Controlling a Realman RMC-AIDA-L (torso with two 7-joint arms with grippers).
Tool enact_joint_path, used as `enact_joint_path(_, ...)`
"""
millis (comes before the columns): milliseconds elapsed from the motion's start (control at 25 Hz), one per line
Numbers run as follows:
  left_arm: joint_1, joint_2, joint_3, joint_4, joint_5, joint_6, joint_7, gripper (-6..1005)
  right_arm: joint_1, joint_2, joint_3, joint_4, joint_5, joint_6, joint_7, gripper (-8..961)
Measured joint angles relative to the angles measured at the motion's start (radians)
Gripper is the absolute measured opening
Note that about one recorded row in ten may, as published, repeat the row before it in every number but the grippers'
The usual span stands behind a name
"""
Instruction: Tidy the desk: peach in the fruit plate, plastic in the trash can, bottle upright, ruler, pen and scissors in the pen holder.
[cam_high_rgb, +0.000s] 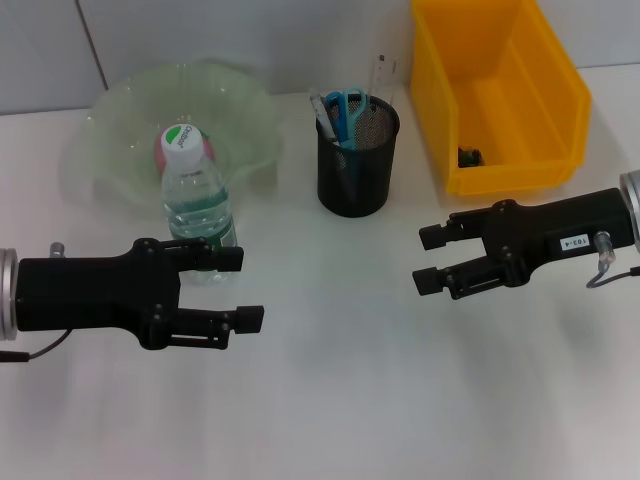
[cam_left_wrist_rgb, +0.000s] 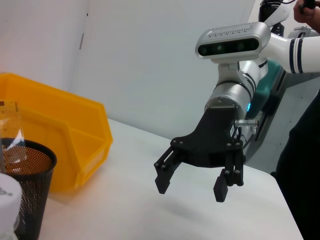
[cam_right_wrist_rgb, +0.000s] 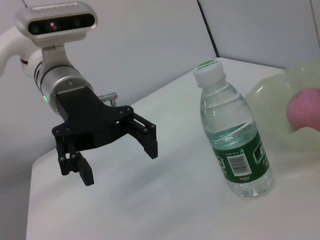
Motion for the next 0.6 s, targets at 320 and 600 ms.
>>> enact_joint_path(320, 0.001, 0.001, 0.000, 0.000, 0.001, -0.001, 0.000, 859, 0.002, 0.001, 0.000, 0.000, 0.000, 0.000, 0.000, 830)
enact_joint_path(600, -0.006, 0.001, 0.000, 0.004, 0.021, -0.004, -0.004, 859, 0.009, 0.009, 0.000, 0.000, -0.008, 0.008, 0.000, 830)
